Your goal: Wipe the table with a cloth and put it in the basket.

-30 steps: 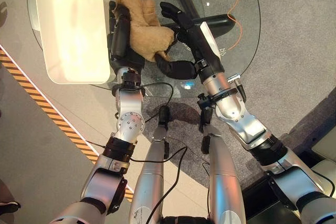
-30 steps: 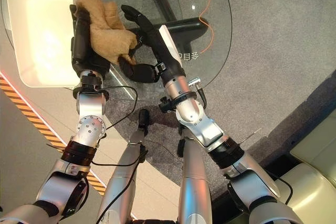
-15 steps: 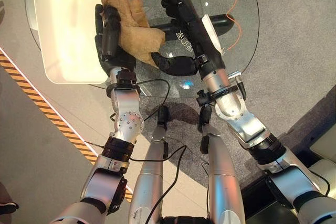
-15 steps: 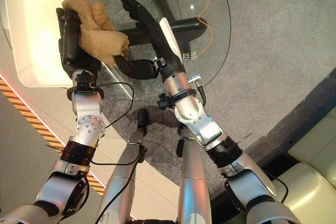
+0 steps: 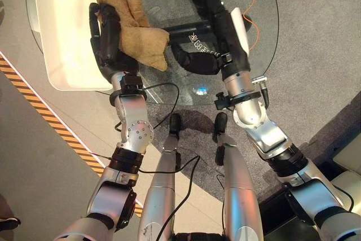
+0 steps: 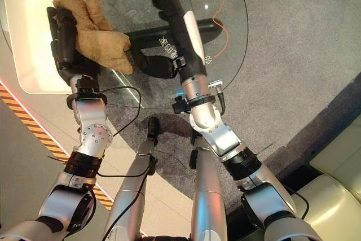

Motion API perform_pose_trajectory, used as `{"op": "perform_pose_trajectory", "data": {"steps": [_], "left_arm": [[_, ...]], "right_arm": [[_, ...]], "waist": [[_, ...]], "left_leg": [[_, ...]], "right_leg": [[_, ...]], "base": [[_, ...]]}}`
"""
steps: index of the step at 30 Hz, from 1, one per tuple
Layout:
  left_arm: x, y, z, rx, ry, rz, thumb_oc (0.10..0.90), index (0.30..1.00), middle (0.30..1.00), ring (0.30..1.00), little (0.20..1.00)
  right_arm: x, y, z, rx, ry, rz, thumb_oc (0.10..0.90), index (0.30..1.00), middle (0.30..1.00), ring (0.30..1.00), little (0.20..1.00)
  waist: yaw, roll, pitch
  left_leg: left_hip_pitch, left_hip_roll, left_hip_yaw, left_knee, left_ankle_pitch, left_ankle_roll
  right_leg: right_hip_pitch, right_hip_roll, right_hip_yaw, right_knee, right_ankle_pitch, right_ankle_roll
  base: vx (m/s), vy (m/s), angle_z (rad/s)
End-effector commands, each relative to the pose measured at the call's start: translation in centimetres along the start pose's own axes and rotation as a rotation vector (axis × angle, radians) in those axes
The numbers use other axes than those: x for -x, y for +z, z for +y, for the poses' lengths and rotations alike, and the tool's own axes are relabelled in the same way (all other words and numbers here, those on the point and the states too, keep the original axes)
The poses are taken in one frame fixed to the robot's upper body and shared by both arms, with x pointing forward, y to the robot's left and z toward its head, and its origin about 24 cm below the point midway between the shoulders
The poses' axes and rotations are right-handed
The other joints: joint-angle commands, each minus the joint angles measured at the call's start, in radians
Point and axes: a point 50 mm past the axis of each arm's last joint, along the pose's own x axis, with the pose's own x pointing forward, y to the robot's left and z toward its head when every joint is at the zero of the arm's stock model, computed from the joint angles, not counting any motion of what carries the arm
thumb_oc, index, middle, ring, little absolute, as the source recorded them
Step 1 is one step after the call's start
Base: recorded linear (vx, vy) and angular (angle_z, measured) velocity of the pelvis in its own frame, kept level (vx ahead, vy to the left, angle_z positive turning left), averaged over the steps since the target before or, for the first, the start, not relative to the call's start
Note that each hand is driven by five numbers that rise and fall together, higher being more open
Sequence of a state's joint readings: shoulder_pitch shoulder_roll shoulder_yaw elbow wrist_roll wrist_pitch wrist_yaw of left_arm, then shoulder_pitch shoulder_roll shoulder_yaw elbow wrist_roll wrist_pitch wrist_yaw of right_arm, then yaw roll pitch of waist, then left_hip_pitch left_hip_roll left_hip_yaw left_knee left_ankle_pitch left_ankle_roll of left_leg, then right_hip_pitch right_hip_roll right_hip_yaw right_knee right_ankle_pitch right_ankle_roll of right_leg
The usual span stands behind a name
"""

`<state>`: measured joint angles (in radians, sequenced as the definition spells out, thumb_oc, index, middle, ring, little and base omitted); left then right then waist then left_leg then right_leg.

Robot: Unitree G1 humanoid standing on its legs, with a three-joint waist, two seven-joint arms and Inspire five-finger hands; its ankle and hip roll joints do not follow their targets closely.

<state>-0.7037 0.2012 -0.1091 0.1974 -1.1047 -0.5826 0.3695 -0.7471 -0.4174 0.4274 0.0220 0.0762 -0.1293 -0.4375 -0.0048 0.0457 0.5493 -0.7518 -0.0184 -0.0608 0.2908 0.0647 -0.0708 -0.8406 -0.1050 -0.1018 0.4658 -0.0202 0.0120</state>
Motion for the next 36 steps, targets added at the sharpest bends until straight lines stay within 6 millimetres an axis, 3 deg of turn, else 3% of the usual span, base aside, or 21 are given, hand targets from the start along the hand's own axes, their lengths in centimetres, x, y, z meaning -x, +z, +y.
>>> {"op": "perform_pose_trajectory", "data": {"steps": [1,10,20,36], "left_arm": [[-1.0,5.9,-4.9,0.049,-0.247,-0.349,0.100,0.300,0.300,0.300,0.200],[-1.9,7.8,-2.8,-0.002,-0.190,-0.450,0.100,0.300,0.300,0.300,0.200],[-4.3,10.6,-0.7,-0.087,-0.075,-0.543,0.100,0.300,0.300,0.300,0.200],[-8.3,15.5,-1.0,-0.270,0.097,-0.685,0.100,0.300,0.300,0.300,0.200]], "right_arm": [[-1.0,5.1,-1.5,-0.084,-0.142,-0.307,0.800,0.900,0.900,0.900,0.900],[0.2,-0.2,-5.4,-0.044,-0.416,-0.126,0.800,0.900,0.900,0.900,0.900],[2.5,-7.0,-12.4,0.113,-0.700,0.174,0.800,0.900,0.900,0.900,0.900],[5.9,-11.5,-16.4,0.221,-0.810,0.420,0.800,0.900,0.900,0.900,0.900]], "waist": [[0.012,-0.004,-0.029],[0.003,0.004,-0.029],[0.004,0.014,-0.029],[-0.004,-0.002,-0.029]], "left_leg": [[0.033,-0.064,0.089,0.023,-0.064,0.044],[0.042,-0.059,0.093,0.018,-0.070,0.044],[0.041,-0.050,0.091,0.026,-0.077,0.039],[0.011,-0.030,0.092,0.050,-0.087,0.038]], "right_leg": [[0.073,0.056,-0.041,-0.066,-0.050,0.028],[0.076,0.056,-0.033,-0.064,-0.055,0.028],[0.074,0.057,-0.027,-0.055,-0.064,0.024],[0.054,0.070,-0.020,-0.053,-0.069,0.013]], "base": [[0.00,0.000,0.00],[0.00,0.017,-0.01],[0.00,0.021,-0.04],[0.00,0.000,-0.01]]}}
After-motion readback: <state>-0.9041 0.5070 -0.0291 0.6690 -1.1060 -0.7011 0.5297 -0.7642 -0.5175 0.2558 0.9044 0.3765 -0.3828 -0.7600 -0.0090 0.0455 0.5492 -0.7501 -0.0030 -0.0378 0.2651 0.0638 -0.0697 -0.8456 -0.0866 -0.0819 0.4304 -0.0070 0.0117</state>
